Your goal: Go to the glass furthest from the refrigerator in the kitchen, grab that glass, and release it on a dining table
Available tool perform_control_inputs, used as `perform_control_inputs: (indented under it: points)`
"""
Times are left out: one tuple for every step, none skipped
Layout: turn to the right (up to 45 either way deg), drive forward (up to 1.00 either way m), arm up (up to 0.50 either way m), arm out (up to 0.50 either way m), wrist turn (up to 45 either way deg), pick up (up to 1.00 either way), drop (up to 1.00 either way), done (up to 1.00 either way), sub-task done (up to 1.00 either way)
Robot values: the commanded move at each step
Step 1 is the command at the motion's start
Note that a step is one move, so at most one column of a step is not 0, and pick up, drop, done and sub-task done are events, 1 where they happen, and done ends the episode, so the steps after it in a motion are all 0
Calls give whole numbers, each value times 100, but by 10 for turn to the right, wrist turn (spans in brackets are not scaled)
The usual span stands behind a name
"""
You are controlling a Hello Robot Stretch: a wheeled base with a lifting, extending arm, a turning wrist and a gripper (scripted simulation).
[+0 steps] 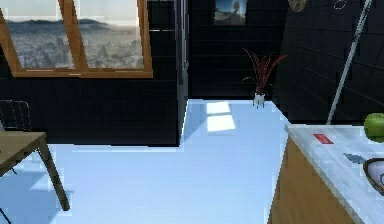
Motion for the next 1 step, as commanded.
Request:
perform_control_inputs:
  points:
    - [0, 0, 0, 0, 450, 0, 0, 0, 0]
